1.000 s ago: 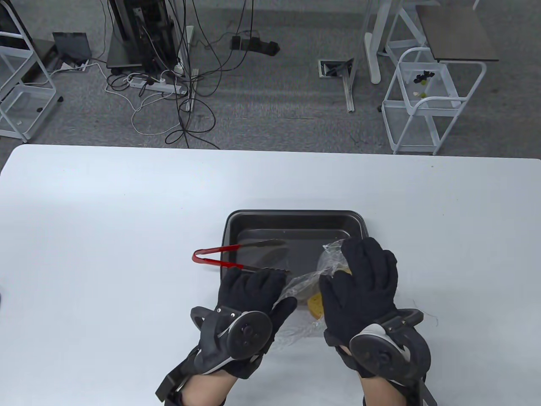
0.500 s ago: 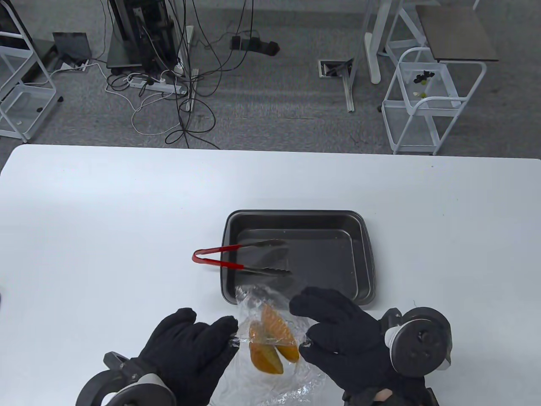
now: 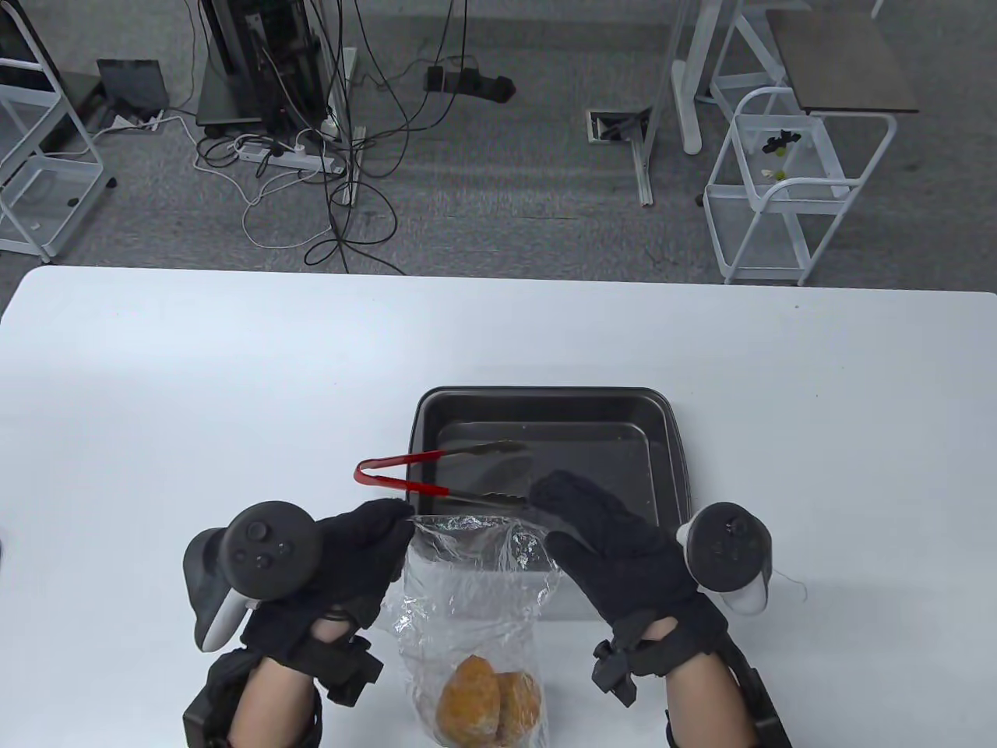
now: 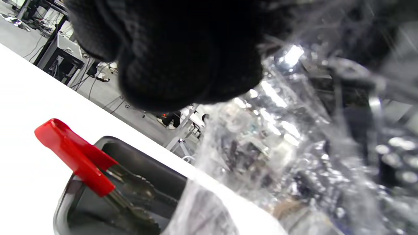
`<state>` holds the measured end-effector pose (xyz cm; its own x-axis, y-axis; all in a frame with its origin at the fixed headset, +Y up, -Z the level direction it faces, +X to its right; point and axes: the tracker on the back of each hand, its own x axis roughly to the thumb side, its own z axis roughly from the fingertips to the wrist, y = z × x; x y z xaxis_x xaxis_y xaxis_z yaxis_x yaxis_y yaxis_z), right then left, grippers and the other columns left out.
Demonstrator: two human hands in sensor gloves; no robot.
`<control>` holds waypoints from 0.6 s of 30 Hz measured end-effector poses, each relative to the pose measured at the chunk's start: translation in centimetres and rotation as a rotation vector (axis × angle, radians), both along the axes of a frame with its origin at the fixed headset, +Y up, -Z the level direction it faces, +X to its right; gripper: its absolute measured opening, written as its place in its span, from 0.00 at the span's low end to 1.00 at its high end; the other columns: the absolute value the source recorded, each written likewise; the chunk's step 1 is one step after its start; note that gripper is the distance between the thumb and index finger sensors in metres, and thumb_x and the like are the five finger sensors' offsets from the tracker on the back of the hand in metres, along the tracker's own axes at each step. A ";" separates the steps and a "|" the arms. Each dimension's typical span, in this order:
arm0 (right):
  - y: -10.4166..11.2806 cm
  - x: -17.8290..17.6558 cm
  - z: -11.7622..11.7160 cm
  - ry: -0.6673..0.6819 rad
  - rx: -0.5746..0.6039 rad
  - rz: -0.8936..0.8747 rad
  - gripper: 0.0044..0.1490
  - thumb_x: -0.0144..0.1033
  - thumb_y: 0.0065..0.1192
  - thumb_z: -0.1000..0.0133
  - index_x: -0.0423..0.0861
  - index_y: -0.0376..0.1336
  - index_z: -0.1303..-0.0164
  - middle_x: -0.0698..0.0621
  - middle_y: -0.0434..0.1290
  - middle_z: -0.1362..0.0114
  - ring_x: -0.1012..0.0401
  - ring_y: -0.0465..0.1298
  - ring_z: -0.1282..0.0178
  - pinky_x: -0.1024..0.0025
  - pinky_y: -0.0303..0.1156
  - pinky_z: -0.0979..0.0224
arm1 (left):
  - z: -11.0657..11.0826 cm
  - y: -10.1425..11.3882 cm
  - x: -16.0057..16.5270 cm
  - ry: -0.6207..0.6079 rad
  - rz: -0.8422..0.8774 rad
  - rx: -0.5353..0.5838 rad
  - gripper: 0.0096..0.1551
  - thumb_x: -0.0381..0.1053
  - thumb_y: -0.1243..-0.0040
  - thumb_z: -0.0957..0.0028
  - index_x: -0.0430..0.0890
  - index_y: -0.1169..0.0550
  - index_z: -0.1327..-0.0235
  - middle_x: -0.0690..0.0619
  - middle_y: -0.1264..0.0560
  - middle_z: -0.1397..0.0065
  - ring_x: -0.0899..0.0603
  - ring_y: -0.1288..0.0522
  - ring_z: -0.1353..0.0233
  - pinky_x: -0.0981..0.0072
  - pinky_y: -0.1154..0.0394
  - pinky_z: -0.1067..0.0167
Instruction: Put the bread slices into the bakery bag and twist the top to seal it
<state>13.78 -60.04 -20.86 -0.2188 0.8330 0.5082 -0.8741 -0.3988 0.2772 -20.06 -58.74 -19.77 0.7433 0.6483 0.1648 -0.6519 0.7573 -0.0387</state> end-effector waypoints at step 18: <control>3.1 -3.0 3.4 -0.005 0.318 0.490 0.28 0.37 0.71 0.46 0.37 0.74 0.38 0.37 0.85 0.48 0.40 0.83 0.56 0.30 0.63 0.31 | 0.0 0.0 -0.3 0.001 0.003 0.022 0.22 0.58 0.35 0.42 0.46 0.14 0.44 0.55 0.10 0.63 0.49 0.11 0.63 0.48 0.23 0.32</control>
<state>10.83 -56.89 -17.48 -0.5431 0.4405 0.7148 -0.5679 -0.8198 0.0737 -20.38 -58.70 -19.76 0.7415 0.6469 0.1778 -0.6543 0.7559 -0.0217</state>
